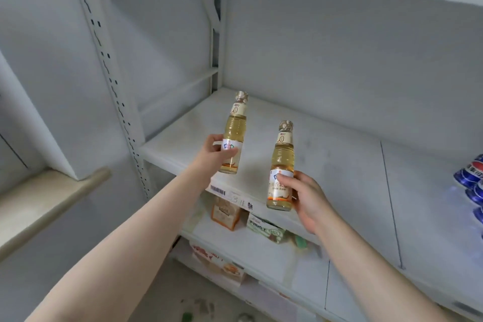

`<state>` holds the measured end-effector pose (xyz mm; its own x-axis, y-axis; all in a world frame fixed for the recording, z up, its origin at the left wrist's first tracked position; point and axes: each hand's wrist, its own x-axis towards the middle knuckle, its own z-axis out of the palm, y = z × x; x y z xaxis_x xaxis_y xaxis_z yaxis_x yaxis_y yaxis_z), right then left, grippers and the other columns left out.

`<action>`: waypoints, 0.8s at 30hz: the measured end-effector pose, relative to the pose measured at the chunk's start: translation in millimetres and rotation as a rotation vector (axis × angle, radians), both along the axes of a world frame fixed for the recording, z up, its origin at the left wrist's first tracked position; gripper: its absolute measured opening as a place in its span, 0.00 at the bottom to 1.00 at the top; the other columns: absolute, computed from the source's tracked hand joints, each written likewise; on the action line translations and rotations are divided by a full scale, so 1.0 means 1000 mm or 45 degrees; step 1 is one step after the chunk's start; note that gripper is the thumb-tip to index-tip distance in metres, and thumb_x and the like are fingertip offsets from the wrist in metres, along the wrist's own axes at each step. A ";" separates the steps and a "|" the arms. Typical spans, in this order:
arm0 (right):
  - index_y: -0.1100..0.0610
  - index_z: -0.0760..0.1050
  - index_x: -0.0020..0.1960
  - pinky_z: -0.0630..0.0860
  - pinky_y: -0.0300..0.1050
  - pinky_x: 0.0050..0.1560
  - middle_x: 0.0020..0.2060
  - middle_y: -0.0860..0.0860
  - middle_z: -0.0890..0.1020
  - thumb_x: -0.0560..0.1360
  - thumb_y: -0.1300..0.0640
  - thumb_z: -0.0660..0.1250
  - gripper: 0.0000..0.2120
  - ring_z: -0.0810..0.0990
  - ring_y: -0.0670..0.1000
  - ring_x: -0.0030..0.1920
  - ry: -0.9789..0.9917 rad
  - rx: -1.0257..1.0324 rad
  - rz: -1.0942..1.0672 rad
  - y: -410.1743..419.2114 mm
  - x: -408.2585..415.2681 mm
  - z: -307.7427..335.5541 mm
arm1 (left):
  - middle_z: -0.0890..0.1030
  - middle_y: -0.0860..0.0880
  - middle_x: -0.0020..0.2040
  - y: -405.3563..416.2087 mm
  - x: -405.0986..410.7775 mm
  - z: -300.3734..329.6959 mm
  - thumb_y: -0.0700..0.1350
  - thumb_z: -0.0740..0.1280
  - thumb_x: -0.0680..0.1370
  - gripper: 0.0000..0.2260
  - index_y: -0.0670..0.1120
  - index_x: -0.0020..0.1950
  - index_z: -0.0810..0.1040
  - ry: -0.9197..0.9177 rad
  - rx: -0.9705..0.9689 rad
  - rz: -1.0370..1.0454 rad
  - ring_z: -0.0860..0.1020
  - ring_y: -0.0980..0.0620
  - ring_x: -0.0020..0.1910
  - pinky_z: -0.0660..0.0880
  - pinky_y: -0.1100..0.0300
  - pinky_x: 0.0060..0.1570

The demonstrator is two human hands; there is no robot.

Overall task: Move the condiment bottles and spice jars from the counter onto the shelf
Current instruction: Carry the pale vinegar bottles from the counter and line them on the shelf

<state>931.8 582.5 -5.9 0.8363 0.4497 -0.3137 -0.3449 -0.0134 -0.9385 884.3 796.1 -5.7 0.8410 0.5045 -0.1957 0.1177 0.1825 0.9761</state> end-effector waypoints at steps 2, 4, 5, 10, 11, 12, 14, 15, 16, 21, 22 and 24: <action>0.62 0.76 0.58 0.78 0.48 0.47 0.49 0.58 0.83 0.73 0.62 0.69 0.14 0.82 0.54 0.47 -0.008 -0.011 0.012 0.017 0.026 -0.004 | 0.79 0.46 0.50 0.018 0.031 -0.008 0.39 0.70 0.75 0.22 0.44 0.67 0.67 -0.024 0.019 0.013 0.78 0.51 0.44 0.75 0.58 0.40; 0.62 0.76 0.59 0.79 0.48 0.49 0.50 0.57 0.83 0.73 0.62 0.69 0.15 0.82 0.54 0.47 -0.030 -0.030 0.006 0.034 0.049 -0.008 | 0.79 0.45 0.53 0.036 0.062 -0.017 0.39 0.70 0.75 0.22 0.44 0.66 0.67 -0.053 0.033 0.037 0.78 0.53 0.43 0.74 0.61 0.36; 0.62 0.76 0.59 0.78 0.49 0.50 0.50 0.57 0.83 0.73 0.62 0.69 0.16 0.82 0.54 0.47 -0.041 -0.035 -0.003 0.042 0.059 -0.010 | 0.79 0.44 0.53 0.044 0.077 -0.022 0.38 0.70 0.75 0.22 0.44 0.66 0.66 -0.070 0.041 0.052 0.78 0.54 0.42 0.75 0.62 0.35; 0.62 0.75 0.60 0.78 0.54 0.55 0.51 0.57 0.82 0.72 0.63 0.70 0.16 0.82 0.54 0.47 -0.084 -0.020 -0.067 0.079 0.104 -0.021 | 0.78 0.41 0.55 0.081 0.136 -0.044 0.36 0.70 0.75 0.21 0.44 0.64 0.65 -0.133 0.129 0.061 0.78 0.47 0.47 0.77 0.53 0.45; 0.62 0.75 0.60 0.77 0.55 0.56 0.52 0.57 0.82 0.72 0.63 0.70 0.17 0.82 0.54 0.48 -0.087 -0.012 -0.080 0.085 0.112 -0.023 | 0.78 0.40 0.55 0.087 0.146 -0.049 0.35 0.69 0.75 0.21 0.45 0.63 0.65 -0.148 0.141 0.060 0.78 0.46 0.47 0.77 0.53 0.44; 0.61 0.75 0.60 0.77 0.56 0.57 0.52 0.57 0.82 0.72 0.63 0.70 0.17 0.82 0.54 0.48 -0.093 -0.007 -0.091 0.091 0.119 -0.025 | 0.78 0.39 0.54 0.092 0.155 -0.054 0.34 0.69 0.74 0.20 0.46 0.61 0.66 -0.162 0.163 0.056 0.78 0.46 0.47 0.77 0.53 0.45; 0.61 0.75 0.60 0.76 0.57 0.59 0.53 0.57 0.83 0.71 0.63 0.71 0.17 0.82 0.54 0.49 -0.110 -0.003 -0.103 0.100 0.131 -0.029 | 0.79 0.40 0.53 0.099 0.172 -0.059 0.32 0.69 0.74 0.20 0.47 0.59 0.66 -0.196 0.227 0.043 0.78 0.47 0.45 0.77 0.54 0.45; 0.61 0.75 0.60 0.76 0.57 0.59 0.53 0.57 0.83 0.71 0.63 0.71 0.17 0.82 0.54 0.49 -0.118 -0.001 -0.104 0.103 0.137 -0.031 | 0.79 0.40 0.52 0.101 0.180 -0.060 0.32 0.69 0.74 0.19 0.47 0.59 0.66 -0.214 0.259 0.032 0.79 0.48 0.44 0.77 0.56 0.45; 0.61 0.75 0.59 0.77 0.56 0.58 0.53 0.57 0.83 0.71 0.63 0.71 0.17 0.82 0.54 0.49 -0.125 0.002 -0.104 0.107 0.142 -0.034 | 0.80 0.41 0.51 0.105 0.188 -0.062 0.32 0.68 0.74 0.19 0.47 0.59 0.67 -0.231 0.291 0.019 0.79 0.48 0.44 0.77 0.57 0.45; 0.60 0.76 0.59 0.79 0.48 0.50 0.53 0.56 0.83 0.71 0.63 0.71 0.16 0.83 0.53 0.49 -0.170 0.016 -0.072 0.119 0.162 -0.045 | 0.81 0.45 0.53 0.126 0.225 -0.072 0.34 0.70 0.73 0.20 0.52 0.58 0.70 -0.271 0.500 0.042 0.80 0.45 0.51 0.77 0.52 0.53; 0.60 0.76 0.59 0.79 0.47 0.49 0.52 0.56 0.83 0.71 0.63 0.71 0.16 0.83 0.53 0.48 -0.185 0.014 -0.068 0.121 0.166 -0.047 | 0.80 0.46 0.53 0.129 0.231 -0.073 0.34 0.69 0.73 0.19 0.50 0.59 0.69 -0.280 0.521 0.056 0.80 0.46 0.50 0.77 0.54 0.53; 0.59 0.76 0.58 0.79 0.49 0.50 0.51 0.55 0.84 0.71 0.64 0.71 0.16 0.83 0.54 0.49 -0.207 0.011 -0.066 0.124 0.174 -0.049 | 0.79 0.48 0.54 0.135 0.241 -0.075 0.34 0.68 0.75 0.19 0.47 0.62 0.69 -0.286 0.578 0.083 0.79 0.48 0.51 0.75 0.56 0.54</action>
